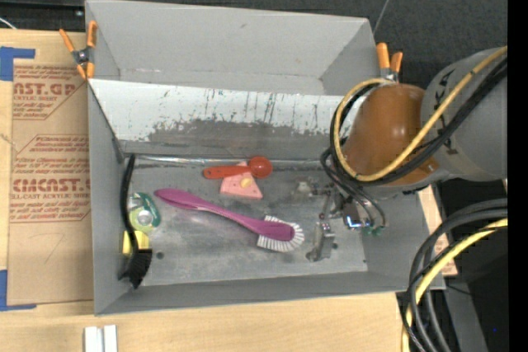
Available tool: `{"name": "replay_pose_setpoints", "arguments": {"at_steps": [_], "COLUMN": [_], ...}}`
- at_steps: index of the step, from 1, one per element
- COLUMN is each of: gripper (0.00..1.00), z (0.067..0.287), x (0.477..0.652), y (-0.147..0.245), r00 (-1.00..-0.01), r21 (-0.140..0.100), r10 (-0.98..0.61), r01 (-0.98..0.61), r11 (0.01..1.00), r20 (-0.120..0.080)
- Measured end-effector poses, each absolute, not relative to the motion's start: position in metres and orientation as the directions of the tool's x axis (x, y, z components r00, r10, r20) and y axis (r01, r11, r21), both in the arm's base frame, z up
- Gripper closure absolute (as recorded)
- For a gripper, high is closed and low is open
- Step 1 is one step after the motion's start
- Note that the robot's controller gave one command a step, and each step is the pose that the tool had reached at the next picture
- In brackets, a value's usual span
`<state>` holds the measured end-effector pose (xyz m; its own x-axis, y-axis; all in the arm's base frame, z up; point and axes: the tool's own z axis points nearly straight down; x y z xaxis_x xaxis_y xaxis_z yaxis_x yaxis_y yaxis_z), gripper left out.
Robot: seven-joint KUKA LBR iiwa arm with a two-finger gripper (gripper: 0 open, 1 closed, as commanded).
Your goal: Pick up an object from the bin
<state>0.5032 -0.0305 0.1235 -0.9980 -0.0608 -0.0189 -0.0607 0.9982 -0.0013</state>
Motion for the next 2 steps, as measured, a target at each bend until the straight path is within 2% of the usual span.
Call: {"name": "replay_pose_setpoints", "arguments": {"at_steps": [1,2], "gripper": [0.0,1.0], "z": [0.068,0.069], "x": [0.503,0.507], "y": [-0.014,0.005], "r00": [-0.946,-0.997], "r21": [-0.002,-0.002], "r10": [-0.324,-0.074], "r01": [-0.324,-0.074], "r11": [0.946,0.997], "r20": [-0.004,-0.02]}}
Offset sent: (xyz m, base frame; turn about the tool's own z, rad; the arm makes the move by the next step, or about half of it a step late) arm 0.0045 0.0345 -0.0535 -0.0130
